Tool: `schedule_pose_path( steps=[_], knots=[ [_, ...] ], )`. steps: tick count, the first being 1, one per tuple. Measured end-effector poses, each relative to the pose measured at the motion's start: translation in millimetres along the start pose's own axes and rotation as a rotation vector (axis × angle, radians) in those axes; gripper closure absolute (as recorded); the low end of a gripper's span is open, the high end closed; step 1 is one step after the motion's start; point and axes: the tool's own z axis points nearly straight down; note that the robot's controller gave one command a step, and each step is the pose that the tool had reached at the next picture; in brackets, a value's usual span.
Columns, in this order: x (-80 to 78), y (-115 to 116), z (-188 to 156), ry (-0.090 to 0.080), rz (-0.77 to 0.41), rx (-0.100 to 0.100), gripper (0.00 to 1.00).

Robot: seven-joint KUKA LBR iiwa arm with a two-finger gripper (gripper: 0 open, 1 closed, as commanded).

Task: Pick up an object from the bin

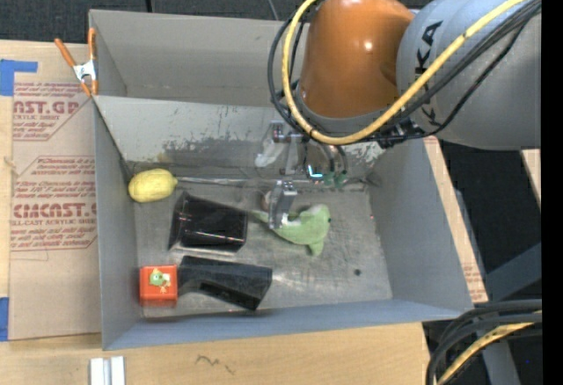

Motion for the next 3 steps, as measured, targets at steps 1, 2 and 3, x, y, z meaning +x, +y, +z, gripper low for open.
schedule_pose_path(
  steps=[1, 2, 3],
  knots=[
    [-1.5, -1, -5, -0.008, 0.002, -0.001, 1.0],
    [-1.5, -1, -5, -0.008, 0.002, -0.001, 1.0],
    [-8.8, 36, 38, -0.017, -0.037, -0.001, 1.0]
  ],
)
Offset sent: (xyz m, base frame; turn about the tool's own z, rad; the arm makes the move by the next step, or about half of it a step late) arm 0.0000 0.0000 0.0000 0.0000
